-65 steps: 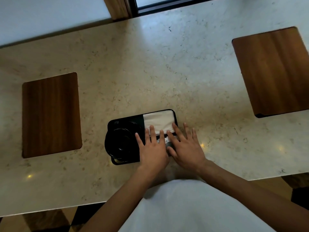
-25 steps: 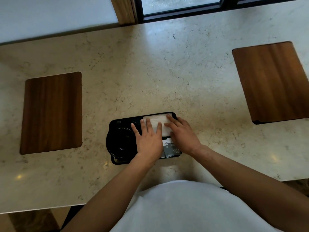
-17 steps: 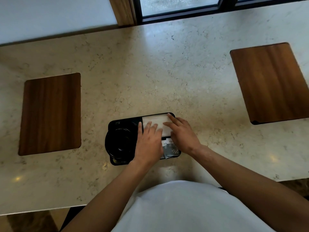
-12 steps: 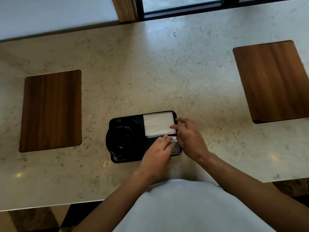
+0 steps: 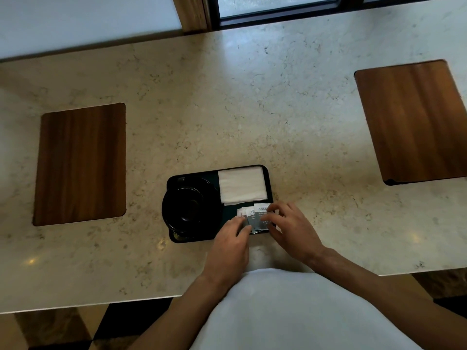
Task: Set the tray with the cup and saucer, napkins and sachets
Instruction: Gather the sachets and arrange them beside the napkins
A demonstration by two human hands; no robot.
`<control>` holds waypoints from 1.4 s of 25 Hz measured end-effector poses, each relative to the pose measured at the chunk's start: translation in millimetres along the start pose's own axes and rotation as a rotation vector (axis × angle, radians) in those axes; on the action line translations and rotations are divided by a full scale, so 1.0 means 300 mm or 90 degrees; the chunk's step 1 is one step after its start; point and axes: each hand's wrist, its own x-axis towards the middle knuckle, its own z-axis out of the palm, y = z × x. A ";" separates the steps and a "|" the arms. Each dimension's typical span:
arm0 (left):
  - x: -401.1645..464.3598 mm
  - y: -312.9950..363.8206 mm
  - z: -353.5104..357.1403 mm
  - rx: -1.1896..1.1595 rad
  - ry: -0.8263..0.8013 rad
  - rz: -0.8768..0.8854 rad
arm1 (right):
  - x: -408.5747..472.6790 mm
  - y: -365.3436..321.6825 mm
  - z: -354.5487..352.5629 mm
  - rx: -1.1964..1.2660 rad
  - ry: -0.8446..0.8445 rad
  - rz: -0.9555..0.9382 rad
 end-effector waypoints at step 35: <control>-0.017 -0.050 -0.007 -0.081 -0.074 -0.219 | 0.097 -0.169 0.093 0.025 -0.107 0.035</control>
